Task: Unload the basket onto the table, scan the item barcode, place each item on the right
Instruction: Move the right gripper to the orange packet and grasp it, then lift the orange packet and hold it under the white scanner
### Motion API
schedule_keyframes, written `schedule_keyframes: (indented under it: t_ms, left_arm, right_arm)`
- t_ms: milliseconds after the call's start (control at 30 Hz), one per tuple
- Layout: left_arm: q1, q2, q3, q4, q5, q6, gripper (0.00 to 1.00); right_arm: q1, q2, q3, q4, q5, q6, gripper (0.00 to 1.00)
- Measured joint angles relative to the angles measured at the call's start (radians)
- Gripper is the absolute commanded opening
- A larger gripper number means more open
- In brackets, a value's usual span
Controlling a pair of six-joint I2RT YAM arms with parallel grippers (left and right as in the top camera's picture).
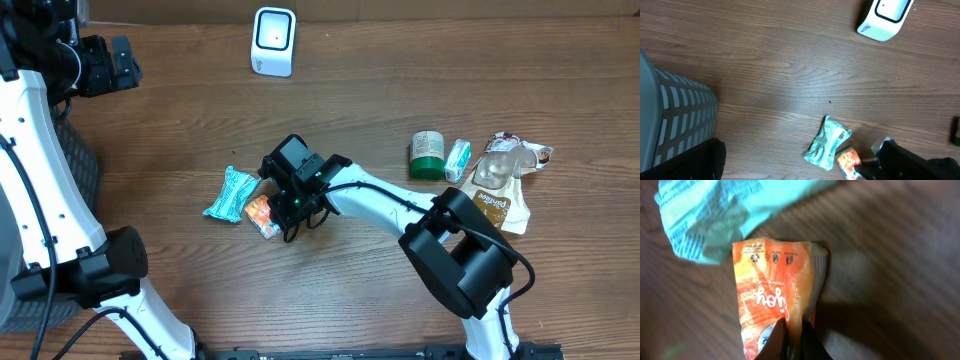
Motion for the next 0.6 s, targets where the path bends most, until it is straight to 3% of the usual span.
schedule_keyframes:
  t_ms: [300, 600]
  left_arm:
    - [0.000, 0.000, 0.000, 0.000, 0.000, 0.000, 1.00]
    - [0.000, 0.000, 0.000, 0.000, 0.000, 0.000, 1.00]
  right_arm:
    - [-0.147, -0.039, 0.016, -0.067, -0.330, 0.009, 0.04]
    - [-0.368, -0.237, 0.030, 0.002, -0.905, 0.019, 0.04]
